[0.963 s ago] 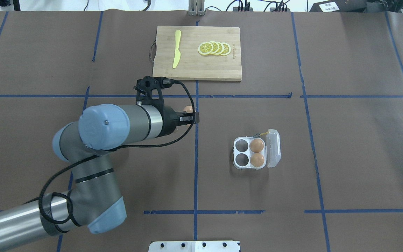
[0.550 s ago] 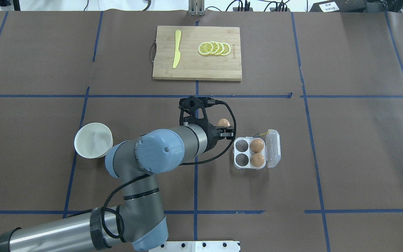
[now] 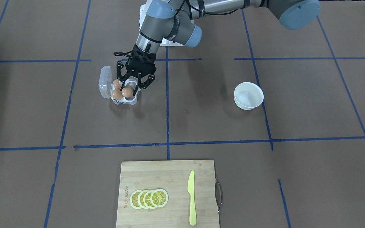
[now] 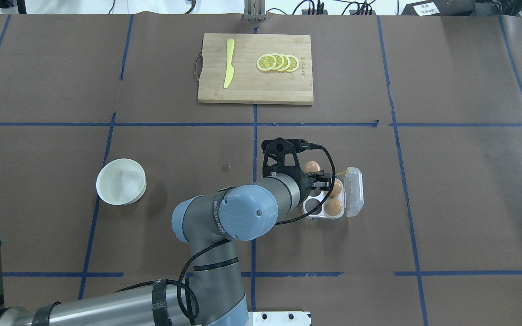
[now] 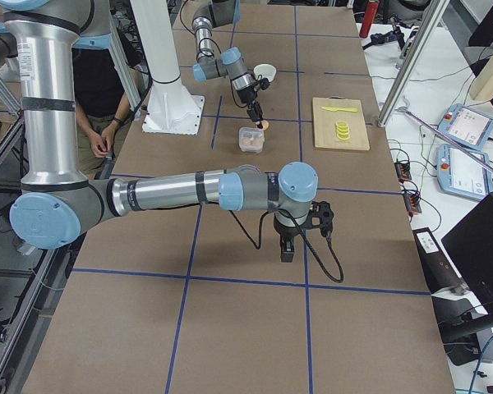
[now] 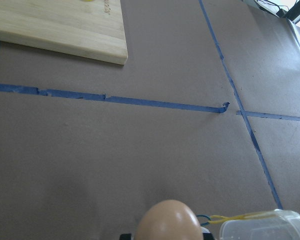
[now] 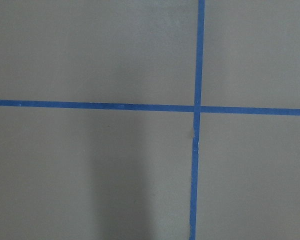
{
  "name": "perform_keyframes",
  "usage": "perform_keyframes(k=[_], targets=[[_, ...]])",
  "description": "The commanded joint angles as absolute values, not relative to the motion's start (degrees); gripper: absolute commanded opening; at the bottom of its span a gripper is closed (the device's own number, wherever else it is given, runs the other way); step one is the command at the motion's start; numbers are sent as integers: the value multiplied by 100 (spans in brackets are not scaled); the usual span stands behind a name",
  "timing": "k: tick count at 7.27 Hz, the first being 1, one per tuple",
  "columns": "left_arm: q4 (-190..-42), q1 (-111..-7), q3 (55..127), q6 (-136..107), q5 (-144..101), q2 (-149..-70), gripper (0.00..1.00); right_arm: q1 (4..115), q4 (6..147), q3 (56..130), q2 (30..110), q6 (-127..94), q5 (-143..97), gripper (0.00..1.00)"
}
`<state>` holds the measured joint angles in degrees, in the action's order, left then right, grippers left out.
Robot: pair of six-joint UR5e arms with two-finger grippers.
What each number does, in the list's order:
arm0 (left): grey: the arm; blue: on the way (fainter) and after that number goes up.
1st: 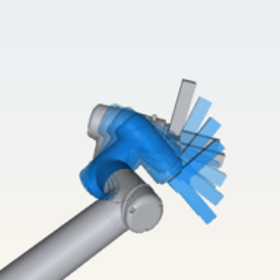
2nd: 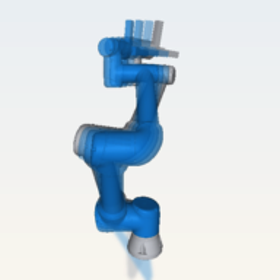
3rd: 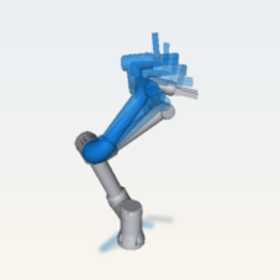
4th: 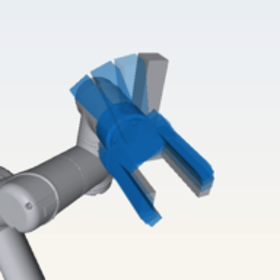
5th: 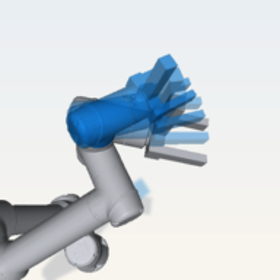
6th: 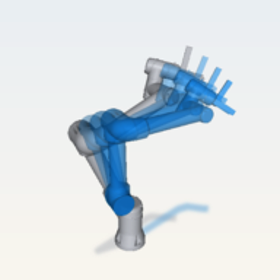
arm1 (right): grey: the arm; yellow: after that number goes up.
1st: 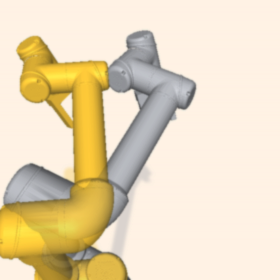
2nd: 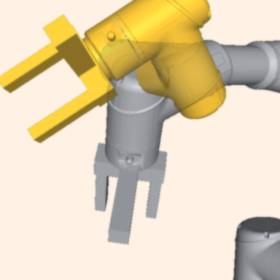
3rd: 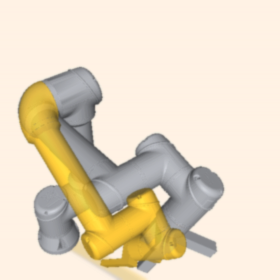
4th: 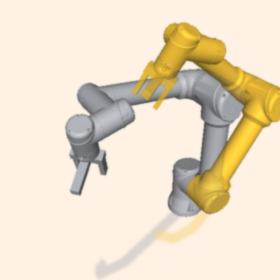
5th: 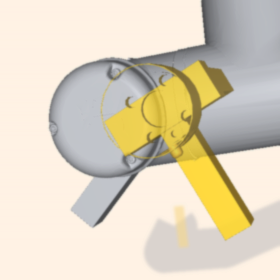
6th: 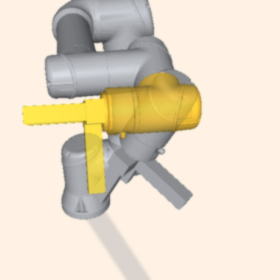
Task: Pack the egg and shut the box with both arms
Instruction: 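Lower the egg into an empty cup and open the left gripper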
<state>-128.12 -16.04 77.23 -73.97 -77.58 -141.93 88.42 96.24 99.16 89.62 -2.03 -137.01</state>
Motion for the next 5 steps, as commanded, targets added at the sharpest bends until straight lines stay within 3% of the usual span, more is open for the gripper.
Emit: perform_keyframes(k=[1,2,3,5], targets=[[-12814,-1600,7673,-7077,-7752,-14186,0,8850,9624,9914,8939,-202,-13702,100],[-12823,-1600,7699,-7084,-7761,-14186,0,8851,9624,9914,8938,-202,-13702,100],[-12823,-1600,7699,-7084,-7761,-14186,14,8842,9624,9914,8930,-202,-13702,100],[-12832,-1600,7691,-7093,-7769,-14203,68,8842,9624,9905,8921,-202,-13702,100]])
